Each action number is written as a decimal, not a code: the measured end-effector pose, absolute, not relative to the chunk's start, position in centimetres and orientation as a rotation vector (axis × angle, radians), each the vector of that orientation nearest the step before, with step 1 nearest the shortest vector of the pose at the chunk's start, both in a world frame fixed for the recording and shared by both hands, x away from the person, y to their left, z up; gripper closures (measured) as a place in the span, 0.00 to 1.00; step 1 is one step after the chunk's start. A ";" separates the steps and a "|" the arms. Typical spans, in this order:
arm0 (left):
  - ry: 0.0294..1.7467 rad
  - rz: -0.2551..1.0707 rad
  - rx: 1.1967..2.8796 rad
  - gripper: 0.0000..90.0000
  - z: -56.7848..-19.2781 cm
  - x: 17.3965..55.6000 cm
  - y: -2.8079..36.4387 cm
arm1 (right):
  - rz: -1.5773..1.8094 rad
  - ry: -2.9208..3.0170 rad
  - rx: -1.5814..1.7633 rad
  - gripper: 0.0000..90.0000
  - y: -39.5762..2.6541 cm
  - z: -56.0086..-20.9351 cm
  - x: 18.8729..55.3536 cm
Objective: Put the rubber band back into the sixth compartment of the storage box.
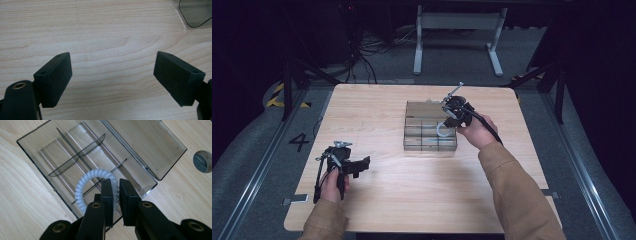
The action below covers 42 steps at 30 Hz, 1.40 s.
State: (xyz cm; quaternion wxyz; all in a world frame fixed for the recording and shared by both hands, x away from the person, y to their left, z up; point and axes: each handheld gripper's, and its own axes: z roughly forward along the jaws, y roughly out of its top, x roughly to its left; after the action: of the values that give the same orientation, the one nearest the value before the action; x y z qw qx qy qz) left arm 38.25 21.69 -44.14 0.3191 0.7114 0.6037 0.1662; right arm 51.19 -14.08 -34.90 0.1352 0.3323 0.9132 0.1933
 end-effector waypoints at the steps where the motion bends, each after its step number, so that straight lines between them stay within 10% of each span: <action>1: 1.586 0.437 1.872 0.18 -44.1 38.2 21.7 | 0.553 2.643 0.962 0.92 -14.1 -35.0 51.2; 42: 1.581 0.444 1.874 0.18 -44.1 38.2 21.5 | 0.439 2.646 0.949 0.92 -13.9 -37.9 50.6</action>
State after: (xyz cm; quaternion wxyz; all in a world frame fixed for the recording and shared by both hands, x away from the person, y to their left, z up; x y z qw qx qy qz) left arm 38.25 21.50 -44.07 0.3195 0.7127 0.6013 0.1688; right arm 50.61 -13.89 -37.91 0.1479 0.3298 0.9198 0.1525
